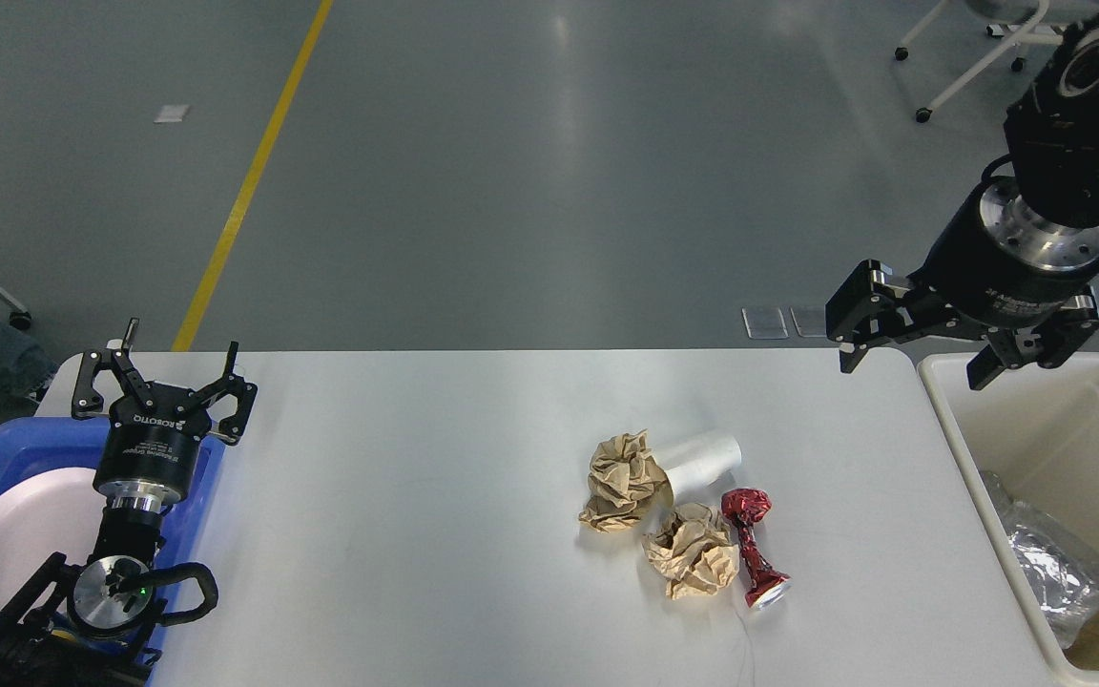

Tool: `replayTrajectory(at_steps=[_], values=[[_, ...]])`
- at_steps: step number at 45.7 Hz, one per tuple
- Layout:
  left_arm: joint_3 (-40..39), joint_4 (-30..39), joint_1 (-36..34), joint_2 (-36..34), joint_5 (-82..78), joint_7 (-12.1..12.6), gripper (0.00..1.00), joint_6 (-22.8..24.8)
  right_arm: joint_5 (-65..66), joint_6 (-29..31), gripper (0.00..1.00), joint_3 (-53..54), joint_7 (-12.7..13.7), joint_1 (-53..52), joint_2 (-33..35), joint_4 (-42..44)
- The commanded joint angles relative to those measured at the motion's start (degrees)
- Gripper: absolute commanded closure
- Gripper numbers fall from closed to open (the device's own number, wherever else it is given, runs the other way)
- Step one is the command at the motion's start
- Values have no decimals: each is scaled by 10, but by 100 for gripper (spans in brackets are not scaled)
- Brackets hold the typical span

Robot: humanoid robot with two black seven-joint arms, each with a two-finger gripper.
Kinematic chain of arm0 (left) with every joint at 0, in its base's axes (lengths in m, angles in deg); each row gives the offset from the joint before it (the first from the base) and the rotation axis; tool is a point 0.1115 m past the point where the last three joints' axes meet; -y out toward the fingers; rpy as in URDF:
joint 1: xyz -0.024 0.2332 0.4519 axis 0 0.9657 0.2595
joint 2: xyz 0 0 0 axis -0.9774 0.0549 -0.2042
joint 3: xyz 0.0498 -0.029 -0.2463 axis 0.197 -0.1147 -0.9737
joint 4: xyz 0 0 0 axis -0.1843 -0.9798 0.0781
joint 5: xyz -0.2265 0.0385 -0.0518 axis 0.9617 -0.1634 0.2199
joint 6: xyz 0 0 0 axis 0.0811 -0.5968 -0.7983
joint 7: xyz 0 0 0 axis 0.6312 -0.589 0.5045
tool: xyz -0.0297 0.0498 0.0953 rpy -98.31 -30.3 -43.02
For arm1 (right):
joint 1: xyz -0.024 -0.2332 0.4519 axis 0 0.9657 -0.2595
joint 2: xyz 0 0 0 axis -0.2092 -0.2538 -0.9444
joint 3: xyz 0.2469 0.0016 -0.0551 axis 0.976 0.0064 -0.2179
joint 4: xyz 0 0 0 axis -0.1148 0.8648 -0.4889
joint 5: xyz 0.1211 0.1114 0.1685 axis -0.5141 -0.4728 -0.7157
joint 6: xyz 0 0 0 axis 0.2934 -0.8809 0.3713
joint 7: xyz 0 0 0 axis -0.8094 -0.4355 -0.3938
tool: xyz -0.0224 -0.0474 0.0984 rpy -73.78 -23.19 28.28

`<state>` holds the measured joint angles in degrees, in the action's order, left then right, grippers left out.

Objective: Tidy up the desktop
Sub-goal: 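Move the right gripper over the crumpled brown paper and lower it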

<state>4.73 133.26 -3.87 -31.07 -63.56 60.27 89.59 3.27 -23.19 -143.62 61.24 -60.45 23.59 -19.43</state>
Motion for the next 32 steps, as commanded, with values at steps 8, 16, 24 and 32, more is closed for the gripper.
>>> replayTrajectory(at_steps=[8, 16, 24, 32], values=[[0, 0, 0, 0, 0, 0, 4, 0, -19, 4, 0, 71, 5, -100, -21, -84], [0, 0, 0, 0, 0, 0, 4, 0, -21, -1, 0, 71, 5, -83, -23, -81], [0, 0, 0, 0, 0, 0, 4, 0, -21, -3, 0, 71, 4, -59, -25, -67], [0, 0, 0, 0, 0, 0, 4, 0, -34, -53, 0, 72, 6, 5, -29, -35]])
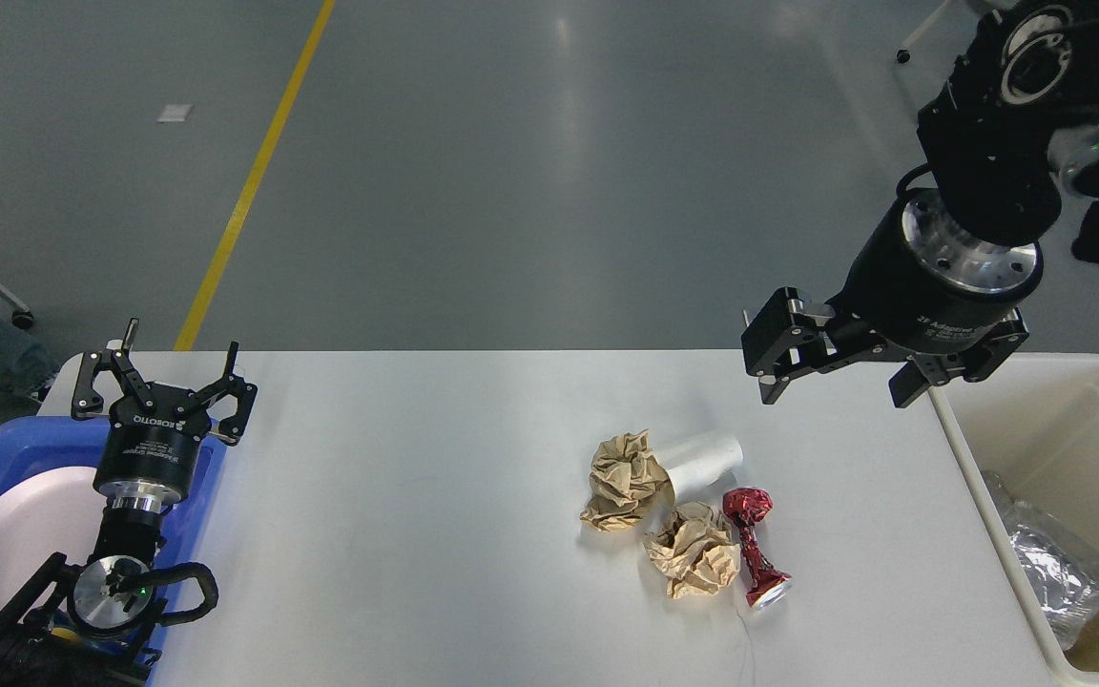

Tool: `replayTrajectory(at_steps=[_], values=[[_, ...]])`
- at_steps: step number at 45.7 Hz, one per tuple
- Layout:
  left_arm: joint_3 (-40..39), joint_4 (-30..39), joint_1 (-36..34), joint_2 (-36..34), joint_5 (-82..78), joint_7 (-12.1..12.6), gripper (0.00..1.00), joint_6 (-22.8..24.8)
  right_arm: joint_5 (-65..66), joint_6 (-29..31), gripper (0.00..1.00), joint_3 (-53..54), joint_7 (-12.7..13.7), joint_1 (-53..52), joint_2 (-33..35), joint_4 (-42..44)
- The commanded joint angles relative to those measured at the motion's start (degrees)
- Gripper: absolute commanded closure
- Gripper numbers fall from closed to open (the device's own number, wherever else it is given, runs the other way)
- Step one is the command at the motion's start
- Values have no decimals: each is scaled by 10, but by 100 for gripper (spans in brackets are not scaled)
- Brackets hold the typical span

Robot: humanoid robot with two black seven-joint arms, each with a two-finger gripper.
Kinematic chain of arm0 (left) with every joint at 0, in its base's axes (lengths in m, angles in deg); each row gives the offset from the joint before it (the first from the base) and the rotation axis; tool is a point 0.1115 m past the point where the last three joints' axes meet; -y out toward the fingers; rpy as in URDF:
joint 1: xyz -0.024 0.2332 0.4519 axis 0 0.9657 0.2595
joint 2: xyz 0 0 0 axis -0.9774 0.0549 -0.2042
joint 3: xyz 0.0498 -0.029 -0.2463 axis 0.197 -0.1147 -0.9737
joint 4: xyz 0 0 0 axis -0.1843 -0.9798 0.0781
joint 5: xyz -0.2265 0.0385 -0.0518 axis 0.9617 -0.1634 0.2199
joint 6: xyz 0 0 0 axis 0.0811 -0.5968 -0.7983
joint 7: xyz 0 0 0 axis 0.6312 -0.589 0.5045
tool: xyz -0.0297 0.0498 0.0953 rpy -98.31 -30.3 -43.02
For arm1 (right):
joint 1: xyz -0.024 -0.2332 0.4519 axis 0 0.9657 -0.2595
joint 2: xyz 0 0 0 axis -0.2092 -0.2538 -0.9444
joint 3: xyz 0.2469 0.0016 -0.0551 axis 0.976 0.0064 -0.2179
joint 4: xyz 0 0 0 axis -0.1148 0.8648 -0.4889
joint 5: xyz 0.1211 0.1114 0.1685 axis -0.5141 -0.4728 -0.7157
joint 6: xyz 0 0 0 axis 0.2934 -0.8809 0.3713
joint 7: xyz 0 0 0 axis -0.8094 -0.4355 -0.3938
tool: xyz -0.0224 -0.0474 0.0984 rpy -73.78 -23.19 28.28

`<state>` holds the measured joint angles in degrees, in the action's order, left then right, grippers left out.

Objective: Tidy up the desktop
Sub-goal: 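Move the right gripper over the crumpled brown paper and lower it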

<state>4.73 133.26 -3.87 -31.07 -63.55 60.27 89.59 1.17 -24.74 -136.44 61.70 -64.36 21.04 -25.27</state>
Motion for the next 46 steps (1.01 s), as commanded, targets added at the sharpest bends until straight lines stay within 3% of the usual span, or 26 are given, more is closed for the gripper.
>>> replayTrajectory(at_steps=[1, 7, 19, 26, 35, 46], values=[[0, 0, 0, 0, 0, 0, 4, 0, -23, -49, 0, 0, 2, 56, -6, 28], [0, 0, 0, 0, 0, 0, 4, 0, -126, -119, 0, -1, 15, 141, -43, 84], [0, 0, 0, 0, 0, 0, 4, 0, -276, -180, 0, 3, 59, 284, -73, 204], [0, 0, 0, 0, 0, 0, 4, 0, -332, -193, 0, 16, 59, 366, -97, 272], [0, 0, 0, 0, 0, 0, 4, 0, -284, -192, 0, 23, 58, 417, -144, 273], [0, 0, 0, 0, 0, 0, 4, 0, -278, -220, 0, 66, 54, 504, -147, 315]])
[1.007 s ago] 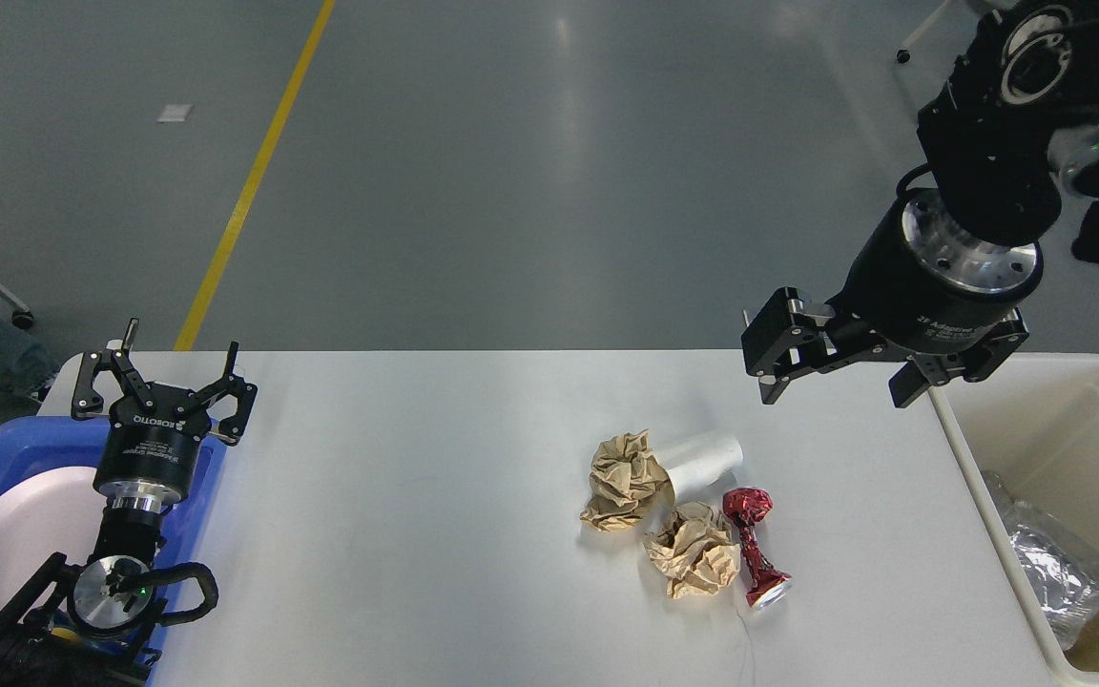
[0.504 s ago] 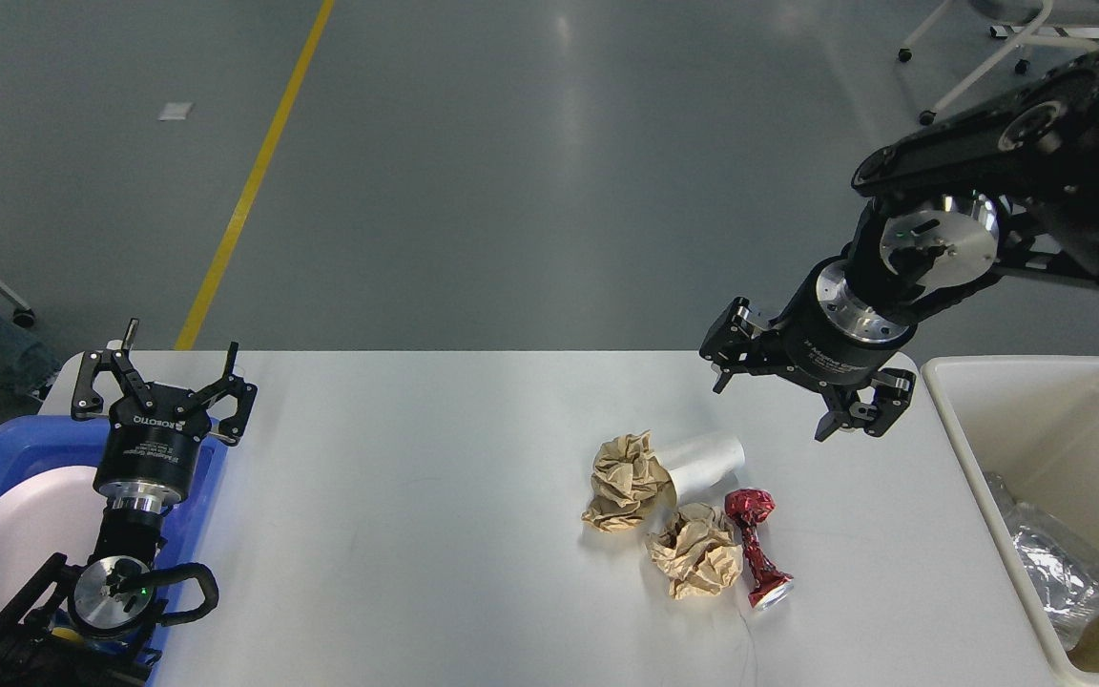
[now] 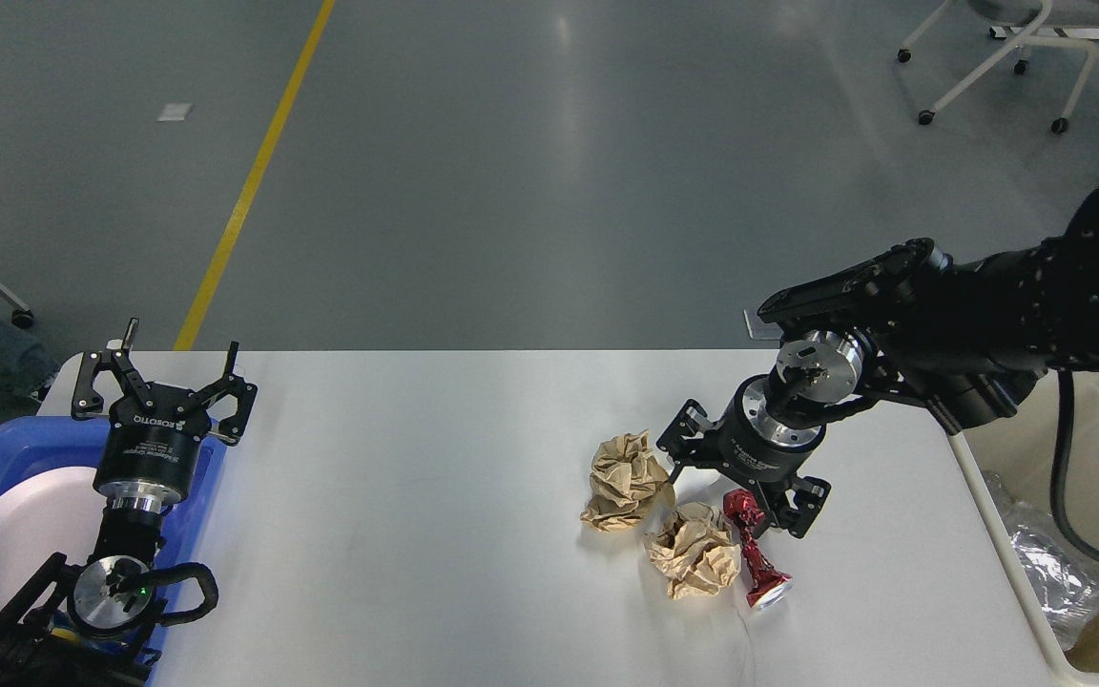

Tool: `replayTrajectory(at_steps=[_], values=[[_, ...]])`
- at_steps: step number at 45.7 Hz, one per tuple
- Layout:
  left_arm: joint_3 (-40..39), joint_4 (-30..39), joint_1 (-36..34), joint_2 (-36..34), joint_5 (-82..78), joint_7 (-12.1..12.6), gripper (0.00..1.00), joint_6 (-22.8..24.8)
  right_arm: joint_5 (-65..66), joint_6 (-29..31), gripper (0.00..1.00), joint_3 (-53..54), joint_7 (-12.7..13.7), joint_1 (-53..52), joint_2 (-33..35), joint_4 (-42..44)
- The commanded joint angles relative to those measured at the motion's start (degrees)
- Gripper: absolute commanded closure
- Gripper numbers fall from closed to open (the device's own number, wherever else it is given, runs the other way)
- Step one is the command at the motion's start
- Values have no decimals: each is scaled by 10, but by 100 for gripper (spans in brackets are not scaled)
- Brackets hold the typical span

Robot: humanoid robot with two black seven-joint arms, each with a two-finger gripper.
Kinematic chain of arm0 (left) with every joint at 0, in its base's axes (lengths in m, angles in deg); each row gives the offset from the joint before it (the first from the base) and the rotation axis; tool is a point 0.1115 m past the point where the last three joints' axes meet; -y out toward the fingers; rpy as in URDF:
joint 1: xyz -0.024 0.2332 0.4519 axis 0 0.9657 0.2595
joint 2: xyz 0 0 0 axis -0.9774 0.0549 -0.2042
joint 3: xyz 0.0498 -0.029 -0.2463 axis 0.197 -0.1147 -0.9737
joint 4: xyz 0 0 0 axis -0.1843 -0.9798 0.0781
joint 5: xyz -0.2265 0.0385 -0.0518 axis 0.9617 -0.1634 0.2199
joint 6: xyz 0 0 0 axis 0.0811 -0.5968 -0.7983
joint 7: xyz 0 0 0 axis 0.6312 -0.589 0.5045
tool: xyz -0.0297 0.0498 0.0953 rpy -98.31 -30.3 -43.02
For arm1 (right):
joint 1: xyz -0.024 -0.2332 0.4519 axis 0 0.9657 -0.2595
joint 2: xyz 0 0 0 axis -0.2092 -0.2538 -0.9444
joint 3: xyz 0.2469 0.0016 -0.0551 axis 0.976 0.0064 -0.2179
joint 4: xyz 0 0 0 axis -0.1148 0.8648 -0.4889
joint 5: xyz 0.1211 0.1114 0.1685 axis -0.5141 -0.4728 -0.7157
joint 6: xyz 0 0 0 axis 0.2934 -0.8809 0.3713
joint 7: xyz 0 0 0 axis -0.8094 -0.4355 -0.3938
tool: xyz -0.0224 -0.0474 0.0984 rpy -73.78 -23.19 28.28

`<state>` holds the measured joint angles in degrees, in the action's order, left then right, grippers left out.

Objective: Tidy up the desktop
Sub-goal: 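Move the right gripper over the crumpled brown paper and lower it, then close the right gripper on the crumpled brown paper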

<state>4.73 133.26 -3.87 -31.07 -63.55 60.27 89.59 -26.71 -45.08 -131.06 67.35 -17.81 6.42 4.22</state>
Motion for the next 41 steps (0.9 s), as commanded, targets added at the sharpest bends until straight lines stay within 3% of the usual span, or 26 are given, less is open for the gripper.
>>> replayTrajectory(at_steps=[1, 22, 41], values=[[0, 0, 0, 0, 0, 0, 4, 0, 1, -22, 0, 16, -3, 46, -2, 23], [0, 0, 0, 0, 0, 0, 4, 0, 3, -169, 0, 62, -6, 143, -26, 59], [0, 0, 0, 0, 0, 0, 4, 0, 2, -195, 0, 71, -8, 202, -49, 122]])
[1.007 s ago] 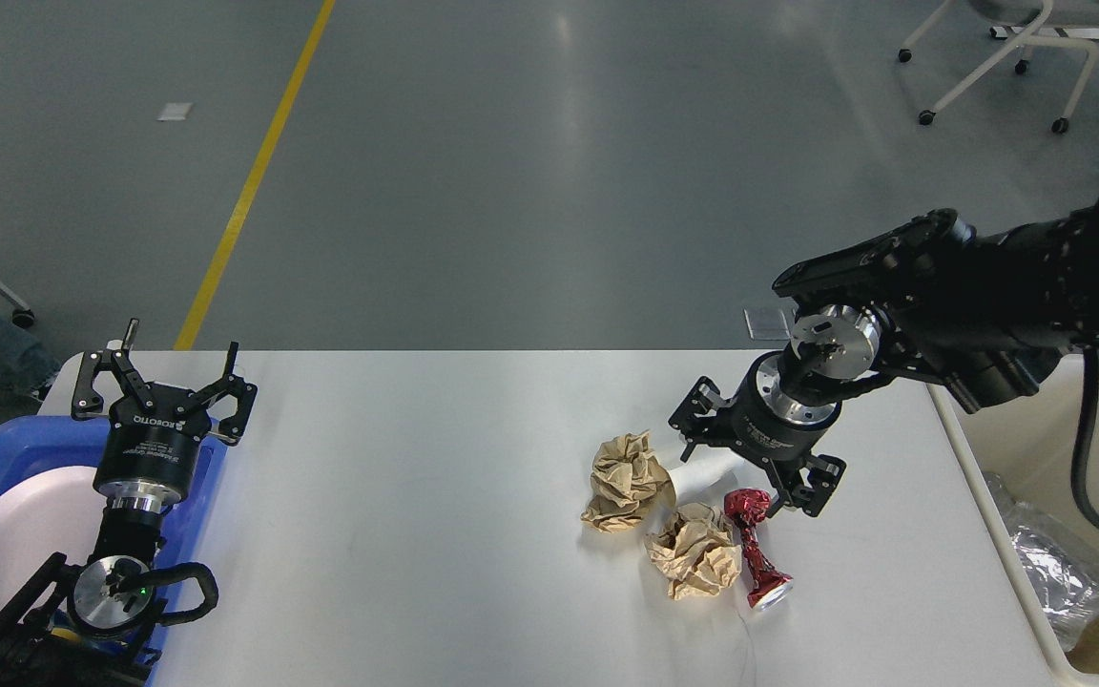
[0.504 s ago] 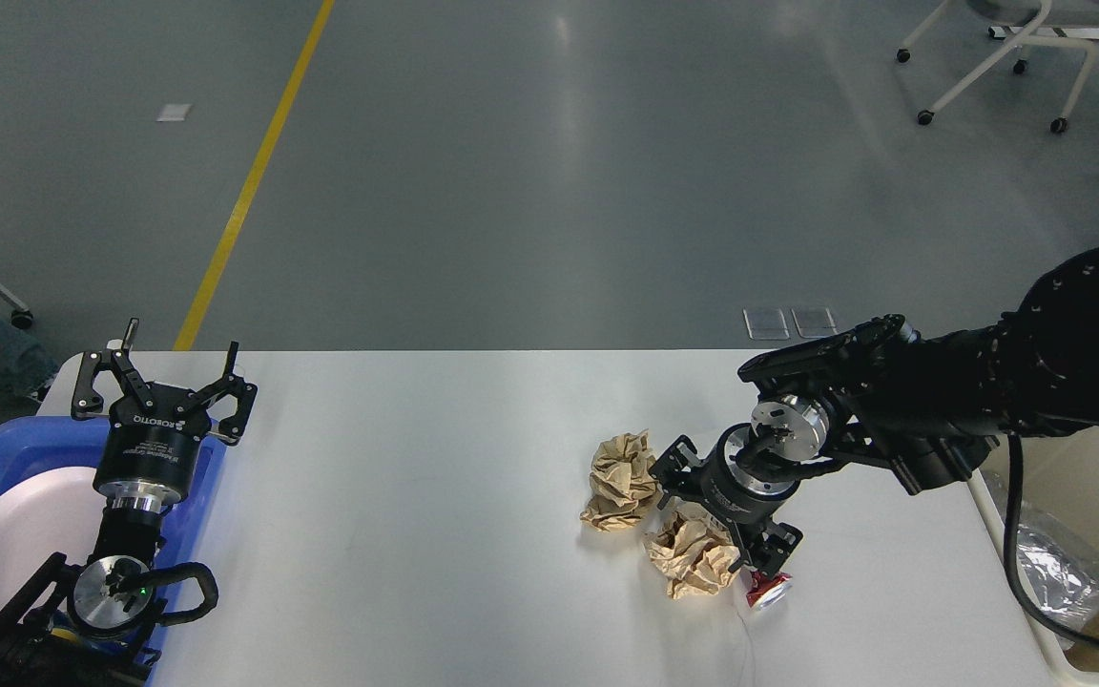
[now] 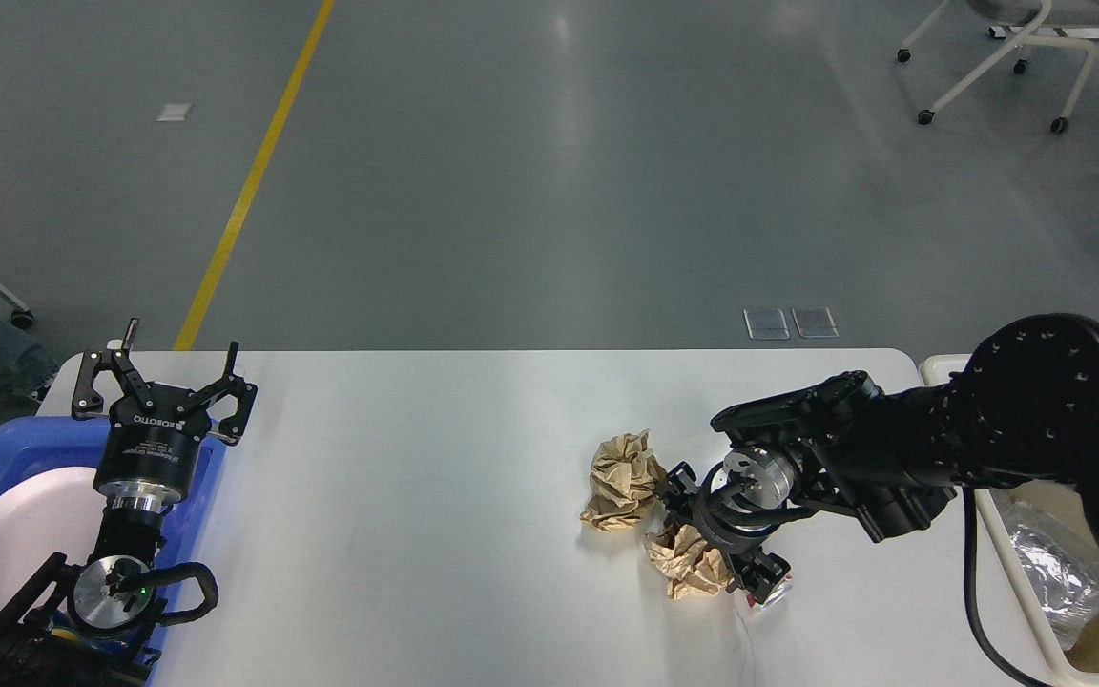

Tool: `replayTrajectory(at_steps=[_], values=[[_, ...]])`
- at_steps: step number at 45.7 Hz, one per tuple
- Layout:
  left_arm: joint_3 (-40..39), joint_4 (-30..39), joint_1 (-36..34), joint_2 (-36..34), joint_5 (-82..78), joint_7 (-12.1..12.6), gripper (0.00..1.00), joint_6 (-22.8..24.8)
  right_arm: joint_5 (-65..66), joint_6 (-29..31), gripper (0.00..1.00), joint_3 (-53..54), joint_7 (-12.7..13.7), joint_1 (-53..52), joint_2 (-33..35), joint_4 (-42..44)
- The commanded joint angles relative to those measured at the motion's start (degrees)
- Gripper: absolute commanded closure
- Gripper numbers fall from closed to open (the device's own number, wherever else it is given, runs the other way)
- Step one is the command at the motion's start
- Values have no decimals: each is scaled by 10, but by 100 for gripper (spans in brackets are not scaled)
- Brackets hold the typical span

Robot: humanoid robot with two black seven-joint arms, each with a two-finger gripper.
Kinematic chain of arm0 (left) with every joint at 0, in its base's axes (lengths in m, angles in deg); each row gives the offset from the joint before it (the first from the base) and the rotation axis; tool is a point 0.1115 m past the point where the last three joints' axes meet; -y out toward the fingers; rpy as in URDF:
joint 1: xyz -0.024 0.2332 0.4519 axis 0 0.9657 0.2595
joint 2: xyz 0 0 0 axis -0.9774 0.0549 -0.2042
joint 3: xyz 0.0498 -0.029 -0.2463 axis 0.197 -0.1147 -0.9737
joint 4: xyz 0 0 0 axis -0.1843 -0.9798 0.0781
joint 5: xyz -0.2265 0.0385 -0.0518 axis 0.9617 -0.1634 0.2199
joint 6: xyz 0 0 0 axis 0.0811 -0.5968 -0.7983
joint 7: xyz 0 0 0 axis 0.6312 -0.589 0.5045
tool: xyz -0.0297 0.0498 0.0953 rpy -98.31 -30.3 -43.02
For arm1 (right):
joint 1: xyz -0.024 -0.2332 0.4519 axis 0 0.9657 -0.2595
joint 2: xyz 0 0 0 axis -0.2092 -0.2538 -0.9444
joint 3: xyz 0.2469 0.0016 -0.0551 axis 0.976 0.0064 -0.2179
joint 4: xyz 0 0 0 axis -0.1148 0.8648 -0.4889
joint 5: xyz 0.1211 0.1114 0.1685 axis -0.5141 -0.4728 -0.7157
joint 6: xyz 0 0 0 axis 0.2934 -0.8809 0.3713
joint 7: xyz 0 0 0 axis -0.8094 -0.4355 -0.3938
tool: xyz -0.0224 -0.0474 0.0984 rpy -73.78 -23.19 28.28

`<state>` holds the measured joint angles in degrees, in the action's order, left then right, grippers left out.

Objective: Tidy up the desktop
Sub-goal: 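Close the right gripper on the crumpled brown paper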

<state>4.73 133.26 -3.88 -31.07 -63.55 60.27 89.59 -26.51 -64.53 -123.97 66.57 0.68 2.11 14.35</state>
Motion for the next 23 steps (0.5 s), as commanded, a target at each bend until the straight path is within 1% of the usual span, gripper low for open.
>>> replayTrajectory(at_steps=[1, 9, 14, 16, 23], values=[[0, 0, 0, 0, 0, 0, 4, 0, 0, -1, 0, 0, 0, 20, -7, 24], [0, 0, 0, 0, 0, 0, 4, 0, 0, -1, 1, 0, 0, 30, -13, 36], [0, 0, 0, 0, 0, 0, 4, 0, -1, -1, 5, 0, 0, 28, -13, 36], [0, 0, 0, 0, 0, 0, 4, 0, -1, -1, 12, 0, 0, 28, -13, 36], [0, 0, 0, 0, 0, 0, 4, 0, -6, -1, 47, 5, 0, 30, -13, 36]])
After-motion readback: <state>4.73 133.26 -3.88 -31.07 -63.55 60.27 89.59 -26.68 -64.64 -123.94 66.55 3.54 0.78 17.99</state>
